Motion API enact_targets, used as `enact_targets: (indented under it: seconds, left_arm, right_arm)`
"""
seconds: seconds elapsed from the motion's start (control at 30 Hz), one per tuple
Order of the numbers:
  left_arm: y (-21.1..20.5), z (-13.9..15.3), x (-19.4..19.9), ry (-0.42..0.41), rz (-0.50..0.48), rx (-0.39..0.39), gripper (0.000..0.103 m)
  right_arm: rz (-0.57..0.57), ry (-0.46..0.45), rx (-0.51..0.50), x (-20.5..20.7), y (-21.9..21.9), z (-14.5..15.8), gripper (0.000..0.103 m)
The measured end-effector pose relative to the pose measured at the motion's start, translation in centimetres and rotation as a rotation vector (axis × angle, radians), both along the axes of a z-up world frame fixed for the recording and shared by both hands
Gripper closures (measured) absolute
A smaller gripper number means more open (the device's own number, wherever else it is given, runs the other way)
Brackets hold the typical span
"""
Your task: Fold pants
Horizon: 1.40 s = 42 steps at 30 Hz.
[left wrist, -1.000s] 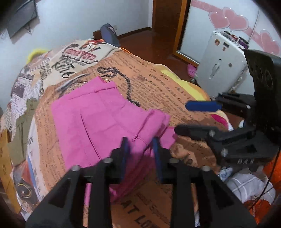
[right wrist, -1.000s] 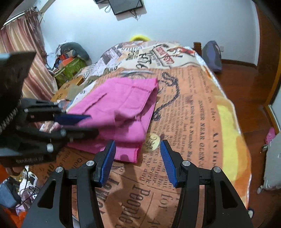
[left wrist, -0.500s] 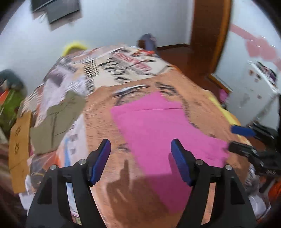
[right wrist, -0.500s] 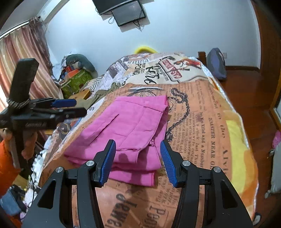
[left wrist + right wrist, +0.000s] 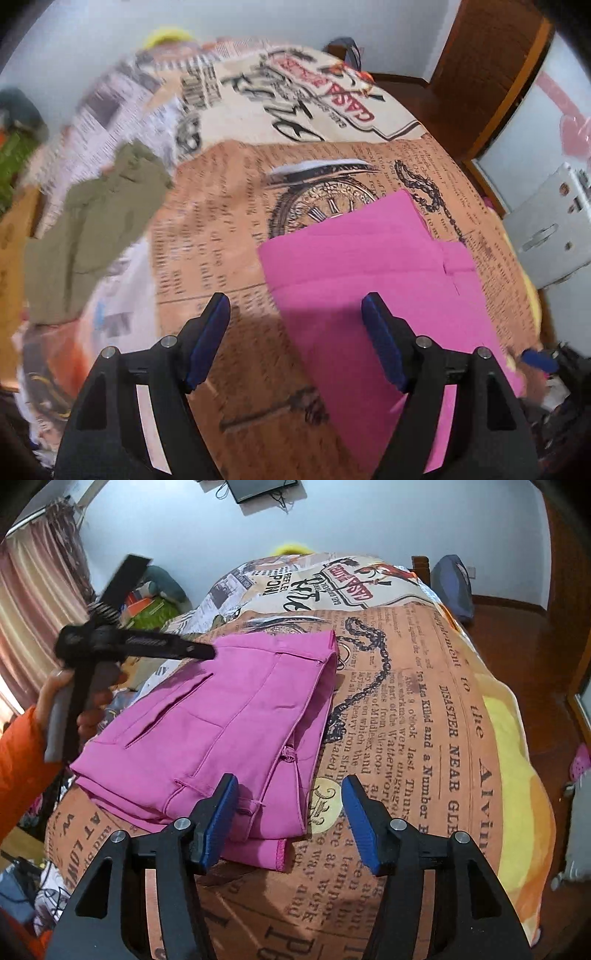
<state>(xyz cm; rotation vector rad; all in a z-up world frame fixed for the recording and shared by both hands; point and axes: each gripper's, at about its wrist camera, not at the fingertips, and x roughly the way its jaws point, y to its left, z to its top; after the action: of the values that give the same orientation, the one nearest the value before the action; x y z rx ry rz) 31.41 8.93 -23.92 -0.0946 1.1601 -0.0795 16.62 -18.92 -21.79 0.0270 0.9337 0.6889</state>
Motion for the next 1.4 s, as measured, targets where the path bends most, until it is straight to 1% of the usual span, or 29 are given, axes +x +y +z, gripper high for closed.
enact_targets:
  seconds: [0.1,0.2,0.23,0.3,0.33,0.37,0.4,0.43,0.5,0.6,0.67,0.77,0.9,1.03,1.1,1.2,1.23,1.3,1.33,1.4]
  left_arm:
    - [0.7,-1.5,1.4,0.053,0.010,-0.086,0.029]
    - [0.8,-1.5,1.6,0.037,0.001,-0.107,0.031]
    - [0.8,-1.5,1.6,0.033,0.001,-0.111,0.036]
    - [1.0,-1.2,1.7,0.025,0.000,-0.121,0.056]
    - [1.2,-1.1,1.6,0.028,-0.011,-0.129,0.071]
    - [1.3,-0.9,1.5,0.025,-0.008,-0.124,0.081]
    - [1.4,-0.6,1.3,0.017,0.003,-0.106,0.089]
    - [1.4,-0.4,1.1,0.013,0.007,-0.091,0.092]
    - [1.6,0.1,0.3,-0.003,0.017,-0.056,0.093]
    - [1.3,1.4,-2.4,-0.053,0.001,0.027,0.095]
    - [1.4,2.0,-4.1,-0.070,-0.002,0.049,0.096]
    - [2.2,3.2,-7.4,-0.091,0.022,0.014,0.096]
    - [3.0,4.2,-11.6,-0.118,0.065,-0.013,0.096]
    - [3.6,4.2,-15.1,-0.125,0.112,-0.041,0.097]
    - [4.0,4.1,-17.0,-0.129,0.146,-0.051,0.099]
    - [4.4,3.8,-19.1,-0.131,0.171,-0.066,0.099]
    - [4.5,3.7,-19.5,-0.128,0.177,-0.062,0.099]
    - [4.5,3.6,-20.1,-0.119,0.181,-0.026,0.099]
    - [4.4,3.7,-20.4,-0.119,0.176,0.012,0.099]
    - [4.4,4.2,-20.5,-0.129,0.166,0.046,0.099]
  right_arm:
    - [-0.003,0.010,0.001,0.4,0.0,-0.1,0.049]
    - [-0.009,0.004,-0.022,1.0,0.2,-0.1,0.049]
    - [-0.008,0.006,-0.023,1.2,0.3,-0.1,0.049]
    - [-0.010,0.016,-0.018,1.6,0.4,-0.3,0.049]
    - [-0.011,0.023,-0.015,1.7,0.4,-0.3,0.049]
    - [-0.012,0.028,-0.012,1.9,0.4,-0.3,0.049]
    - [-0.014,0.033,-0.007,2.0,0.4,-0.3,0.049]
    - [-0.021,0.036,-0.006,2.0,0.3,-0.3,0.049]
    - [-0.034,0.029,-0.018,2.0,0.2,-0.1,0.049]
    - [-0.045,0.000,-0.031,1.7,0.0,0.7,0.049]
    - [-0.054,-0.021,-0.027,1.5,-0.3,1.5,0.049]
    - [-0.066,-0.049,-0.014,1.2,-0.5,2.7,0.049]
    - [-0.061,-0.077,-0.010,0.5,-0.1,3.7,0.049]
    - [-0.036,-0.089,-0.018,0.1,0.8,3.9,0.049]
    - [-0.026,-0.092,-0.022,-0.1,1.2,3.8,0.049]
    - [-0.009,-0.081,-0.024,0.0,1.9,3.4,0.049]
    - [-0.002,-0.078,-0.024,0.0,2.2,3.2,0.049]
    - [0.010,-0.080,-0.025,0.1,2.9,3.1,0.049]
    - [0.013,-0.084,-0.022,0.0,3.0,3.1,0.049]
    - [0.017,-0.094,-0.011,0.1,3.4,3.2,0.049]
